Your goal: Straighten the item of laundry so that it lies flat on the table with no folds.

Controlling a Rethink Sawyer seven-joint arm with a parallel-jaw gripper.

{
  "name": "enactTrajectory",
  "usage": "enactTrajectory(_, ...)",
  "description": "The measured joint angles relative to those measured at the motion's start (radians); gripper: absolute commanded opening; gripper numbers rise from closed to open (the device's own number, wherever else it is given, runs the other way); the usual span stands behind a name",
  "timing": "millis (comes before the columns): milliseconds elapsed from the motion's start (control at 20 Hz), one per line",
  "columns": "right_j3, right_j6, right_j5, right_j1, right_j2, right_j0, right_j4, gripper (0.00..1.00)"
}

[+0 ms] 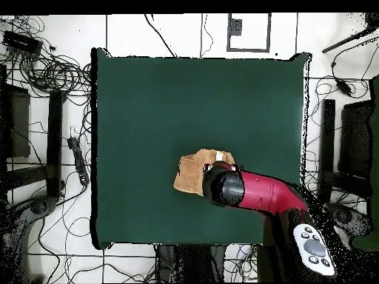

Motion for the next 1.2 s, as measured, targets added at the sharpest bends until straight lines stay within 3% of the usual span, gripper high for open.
enactTrajectory(1200, -0.069, 0.0, 0.0, 0.123, 0.0, -0.001, -0.06, 1.0)
